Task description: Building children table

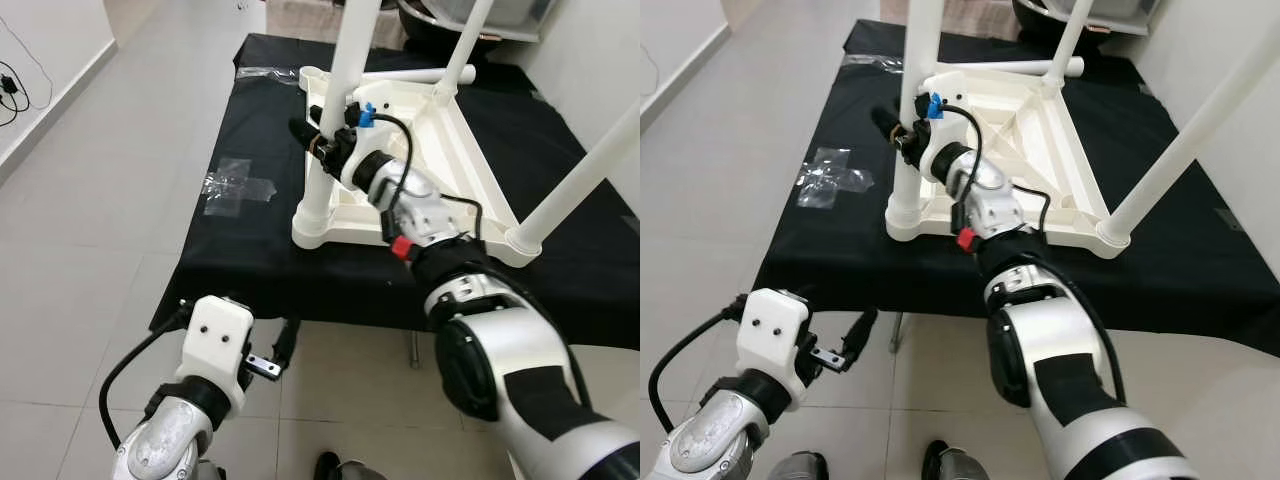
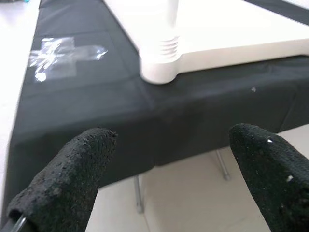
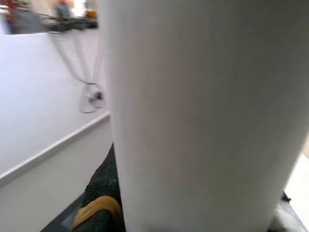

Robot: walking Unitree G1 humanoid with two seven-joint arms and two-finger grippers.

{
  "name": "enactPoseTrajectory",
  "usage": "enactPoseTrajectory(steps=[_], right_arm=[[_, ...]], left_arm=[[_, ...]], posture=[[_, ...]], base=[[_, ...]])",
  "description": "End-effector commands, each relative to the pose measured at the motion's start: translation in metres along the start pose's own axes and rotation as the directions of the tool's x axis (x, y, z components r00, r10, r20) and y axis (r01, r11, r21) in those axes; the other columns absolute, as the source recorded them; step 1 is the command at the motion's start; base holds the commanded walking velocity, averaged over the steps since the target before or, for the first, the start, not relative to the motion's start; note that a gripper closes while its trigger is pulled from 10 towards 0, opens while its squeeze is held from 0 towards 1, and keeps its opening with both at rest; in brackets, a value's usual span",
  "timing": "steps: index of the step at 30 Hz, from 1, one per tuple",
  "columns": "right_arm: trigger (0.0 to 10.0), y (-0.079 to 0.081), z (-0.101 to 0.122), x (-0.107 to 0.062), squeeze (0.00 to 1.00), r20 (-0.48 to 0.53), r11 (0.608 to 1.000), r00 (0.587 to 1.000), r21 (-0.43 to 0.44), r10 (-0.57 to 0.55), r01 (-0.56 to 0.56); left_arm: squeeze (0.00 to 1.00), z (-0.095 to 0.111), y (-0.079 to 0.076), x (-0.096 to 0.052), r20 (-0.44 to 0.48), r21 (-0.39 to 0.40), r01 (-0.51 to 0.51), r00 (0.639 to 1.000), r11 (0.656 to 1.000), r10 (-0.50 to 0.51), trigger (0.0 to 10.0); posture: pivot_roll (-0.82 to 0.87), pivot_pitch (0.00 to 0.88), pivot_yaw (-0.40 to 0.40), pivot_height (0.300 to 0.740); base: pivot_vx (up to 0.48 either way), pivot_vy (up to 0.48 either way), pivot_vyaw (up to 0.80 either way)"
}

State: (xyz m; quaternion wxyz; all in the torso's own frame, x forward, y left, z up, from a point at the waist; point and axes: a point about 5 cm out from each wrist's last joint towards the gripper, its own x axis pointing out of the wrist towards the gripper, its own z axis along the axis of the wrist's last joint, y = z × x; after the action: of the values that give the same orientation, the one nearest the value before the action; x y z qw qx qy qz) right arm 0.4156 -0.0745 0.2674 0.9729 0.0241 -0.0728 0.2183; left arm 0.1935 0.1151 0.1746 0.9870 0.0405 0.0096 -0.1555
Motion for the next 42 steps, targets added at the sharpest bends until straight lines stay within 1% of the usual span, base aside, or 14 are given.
enactPoseTrajectory(steps=[1, 3, 7, 9, 10, 11, 13, 15, 22, 29, 34, 35, 36, 42], right_arm=[[10.0, -0.013, -0.046, -0.013, 0.00, -0.214, 0.984, 0.963, 0.027, -0.166, 0.176], [10.0, -0.013, -0.045, -0.013, 0.00, -0.190, 0.923, 0.909, 0.024, -0.372, 0.383], [10.0, -0.013, -0.040, -0.015, 0.00, -0.153, 0.838, 0.832, 0.032, -0.534, 0.544], [10.0, -0.009, -0.039, -0.019, 0.00, -0.157, 0.730, 0.734, 0.094, -0.661, 0.677], [10.0, -0.009, -0.039, -0.019, 0.00, -0.157, 0.730, 0.734, 0.094, -0.661, 0.677], [10.0, -0.008, -0.039, -0.021, 0.00, -0.153, 0.664, 0.672, 0.108, -0.724, 0.740], [10.0, -0.008, -0.039, -0.021, 0.00, -0.153, 0.664, 0.672, 0.108, -0.724, 0.740], [10.0, -0.006, -0.040, -0.024, 0.00, -0.170, 0.557, 0.569, 0.116, -0.805, 0.822], [10.0, 0.002, -0.038, -0.027, 0.00, -0.171, 0.384, 0.387, 0.049, -0.906, 0.922], [10.0, 0.011, -0.042, -0.027, 0.00, -0.216, 0.350, 0.353, 0.050, -0.910, 0.935], [10.0, 0.020, -0.041, -0.023, 0.09, -0.230, 0.393, 0.398, 0.067, -0.888, 0.917], [10.0, 0.022, -0.039, -0.021, 1.00, -0.220, 0.424, 0.430, 0.077, -0.876, 0.902], [10.0, 0.026, -0.035, -0.016, 1.00, -0.200, 0.475, 0.483, 0.089, -0.853, 0.876], [10.0, 0.031, -0.028, -0.012, 1.00, -0.162, 0.513, 0.526, 0.116, -0.835, 0.850]], left_arm=[[0.00, -0.002, 0.000, 0.001, -0.003, -0.006, 0.008, 1.000, 1.000, -0.008, 10.0], [0.00, -0.002, 0.001, 0.002, -0.001, -0.005, 0.004, 1.000, 1.000, -0.004, 10.0], [0.00, -0.002, 0.001, 0.004, 0.002, -0.005, 0.002, 1.000, 1.000, -0.002, 10.0], [0.00, -0.002, 0.003, 0.006, 0.006, -0.004, -0.001, 1.000, 1.000, 0.001, 10.0], [0.00, -0.002, 0.003, 0.006, 0.006, -0.004, -0.001, 1.000, 1.000, 0.001, 10.0], [0.00, -0.002, 0.003, 0.007, 0.007, -0.003, -0.001, 1.000, 1.000, 0.001, 10.0], [0.00, -0.002, 0.003, 0.007, 0.007, -0.003, -0.001, 1.000, 1.000, 0.001, 10.0], [0.00, -0.004, 0.003, 0.007, 0.007, -0.001, 0.001, 1.000, 1.000, -0.001, 10.0], [0.00, -0.005, 0.002, 0.004, 0.008, -0.001, 0.008, 1.000, 1.000, -0.008, 10.0], [0.00, -0.006, -0.004, 0.001, 0.005, -0.011, 0.019, 1.000, 1.000, -0.019, 10.0], [0.00, -0.007, -0.006, 0.000, 0.001, -0.016, 0.027, 1.000, 1.000, -0.027, 10.0], [0.00, -0.008, -0.007, 0.001, 0.001, -0.015, 0.027, 1.000, 1.000, -0.027, 10.0], [0.00, -0.008, -0.006, 0.001, 0.002, -0.014, 0.025, 1.000, 1.000, -0.025, 10.0], [0.00, -0.009, -0.006, 0.002, 0.000, -0.012, 0.027, 1.000, 1.000, -0.027, 10.0]], posture=[[0.15, 0.227, -0.142, 0.740], [0.14, 0.220, -0.146, 0.740], [0.14, 0.212, -0.148, 0.740], [0.14, 0.209, -0.148, 0.740], [0.14, 0.209, -0.148, 0.740], [0.15, 0.194, -0.147, 0.740], [0.15, 0.194, -0.147, 0.740], [0.16, 0.188, -0.148, 0.740], [0.17, 0.203, -0.156, 0.740], [0.17, 0.207, -0.154, 0.740], [0.17, 0.208, -0.154, 0.740], [0.17, 0.208, -0.156, 0.740], [0.16, 0.209, -0.154, 0.740], [0.16, 0.208, -0.149, 0.740]], base=[[0.000, 0.000, 0.00], [0.000, 0.000, 0.00], [0.000, 0.000, 0.00], [0.000, 0.000, 0.00], [0.000, 0.000, 0.00], [0.000, 0.000, 0.00], [0.000, 0.000, 0.00], [0.000, 0.000, 0.00], [0.000, 0.000, 0.00], [0.000, 0.000, 0.00], [0.000, 0.000, 0.00], [0.000, 0.000, 0.00], [0.000, 0.000, 0.00], [0.000, 0.000, 0.00]])
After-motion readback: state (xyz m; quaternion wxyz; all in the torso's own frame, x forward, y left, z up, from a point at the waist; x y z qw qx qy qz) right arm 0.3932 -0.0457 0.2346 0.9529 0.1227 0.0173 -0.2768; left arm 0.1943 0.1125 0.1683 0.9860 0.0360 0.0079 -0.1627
